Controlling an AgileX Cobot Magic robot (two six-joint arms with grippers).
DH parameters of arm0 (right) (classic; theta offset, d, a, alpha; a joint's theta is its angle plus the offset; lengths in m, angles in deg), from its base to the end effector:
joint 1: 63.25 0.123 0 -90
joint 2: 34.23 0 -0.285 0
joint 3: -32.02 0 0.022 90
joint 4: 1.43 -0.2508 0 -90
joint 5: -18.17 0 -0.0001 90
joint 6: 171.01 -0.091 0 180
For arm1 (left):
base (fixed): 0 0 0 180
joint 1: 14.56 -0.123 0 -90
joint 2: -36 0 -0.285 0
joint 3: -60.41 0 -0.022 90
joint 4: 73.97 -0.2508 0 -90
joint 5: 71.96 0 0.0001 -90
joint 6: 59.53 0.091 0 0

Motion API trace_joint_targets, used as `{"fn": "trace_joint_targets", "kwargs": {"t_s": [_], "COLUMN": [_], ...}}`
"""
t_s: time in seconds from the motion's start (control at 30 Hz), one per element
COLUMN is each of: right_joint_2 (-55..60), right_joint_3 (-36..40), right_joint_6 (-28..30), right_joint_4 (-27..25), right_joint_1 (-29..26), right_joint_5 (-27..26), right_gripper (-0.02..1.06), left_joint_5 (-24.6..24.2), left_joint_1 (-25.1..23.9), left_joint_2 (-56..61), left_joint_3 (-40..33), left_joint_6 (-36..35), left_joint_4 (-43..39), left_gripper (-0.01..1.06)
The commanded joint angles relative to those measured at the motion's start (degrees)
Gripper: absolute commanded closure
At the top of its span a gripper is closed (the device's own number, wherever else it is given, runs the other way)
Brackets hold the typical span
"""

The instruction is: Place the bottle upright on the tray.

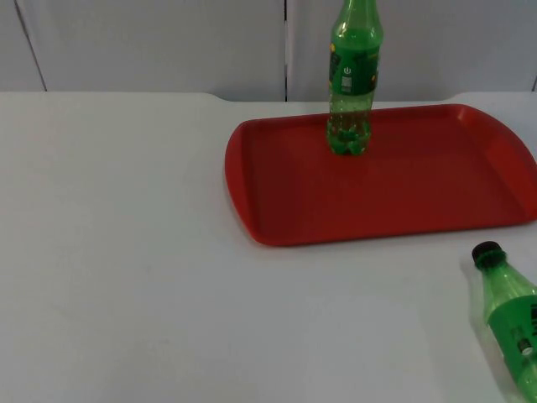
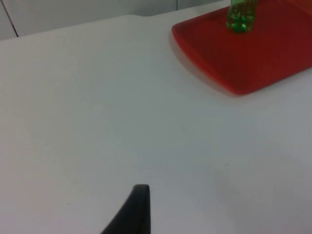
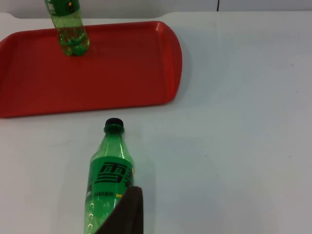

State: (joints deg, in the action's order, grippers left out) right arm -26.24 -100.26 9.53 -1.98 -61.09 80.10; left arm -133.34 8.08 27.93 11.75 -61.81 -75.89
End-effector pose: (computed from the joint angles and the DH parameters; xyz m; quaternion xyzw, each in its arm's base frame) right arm -0.0069 0.0005 0.2798 -0.0204 0.8553 0.0121 0.5176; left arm -0.0030 0.0041 0.2761 0.1509 0.8442 -0.0946 0.5056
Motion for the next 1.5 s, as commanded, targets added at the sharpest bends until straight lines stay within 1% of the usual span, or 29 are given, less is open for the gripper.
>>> {"fn": "trace_joint_targets", "kwargs": {"t_s": [0.0, 0.7, 0.83, 0.87, 1.03, 1.17, 1.2, 1.3, 1.37, 1.47], "right_joint_2": [-0.21, -0.21, -0.21, 0.17, 6.24, 13.95, 13.95, 20.25, 22.08, 29.44], "right_joint_3": [-0.06, -0.09, -1.53, -2.92, -7.28, -10.89, -10.89, -13.17, -13.57, -15.63], "right_joint_6": [0.15, 0.38, 1.02, 1.02, 1.39, 1.82, 1.82, 1.82, 1.82, 1.82], "right_joint_4": [0.15, 0.55, 0.05, -0.06, -0.27, -3.35, -3.35, -6.08, -6.59, -7.71], "right_joint_1": [-0.43, -0.43, -0.43, -0.43, -0.43, -0.43, -0.43, -0.43, -0.43, -0.43], "right_joint_5": [-0.26, -0.36, -0.01, -0.02, -0.02, 0.10, 0.10, 0.48, 0.48, 2.16], "right_gripper": [0.00, 0.00, 0.00, 0.00, 0.01, 0.01, 0.01, 0.01, 0.01, 0.01], "left_joint_5": [-0.17, -0.17, -0.17, -0.17, -0.17, -0.17, -0.17, -0.17, -0.17, -0.17], "left_joint_1": [0.00, 0.00, 0.00, 0.00, 0.00, 0.00, 0.00, 0.00, 0.00, 0.00], "left_joint_2": [0.28, 0.28, 0.28, 0.28, 0.28, 0.28, 0.28, 0.28, 0.28, 0.28], "left_joint_3": [-0.20, -0.20, -0.20, -0.20, -0.20, -0.20, -0.20, -0.20, -0.20, -0.20], "left_joint_6": [-0.35, -0.35, -0.35, -0.35, -0.35, -0.35, -0.35, -0.35, -0.35, -0.35], "left_joint_4": [0.46, 0.46, 0.46, 0.46, 0.46, 0.46, 0.46, 0.46, 0.46, 0.46], "left_gripper": [0.00, 0.00, 0.00, 0.00, 0.00, 0.00, 0.00, 0.00, 0.00, 0.00]}}
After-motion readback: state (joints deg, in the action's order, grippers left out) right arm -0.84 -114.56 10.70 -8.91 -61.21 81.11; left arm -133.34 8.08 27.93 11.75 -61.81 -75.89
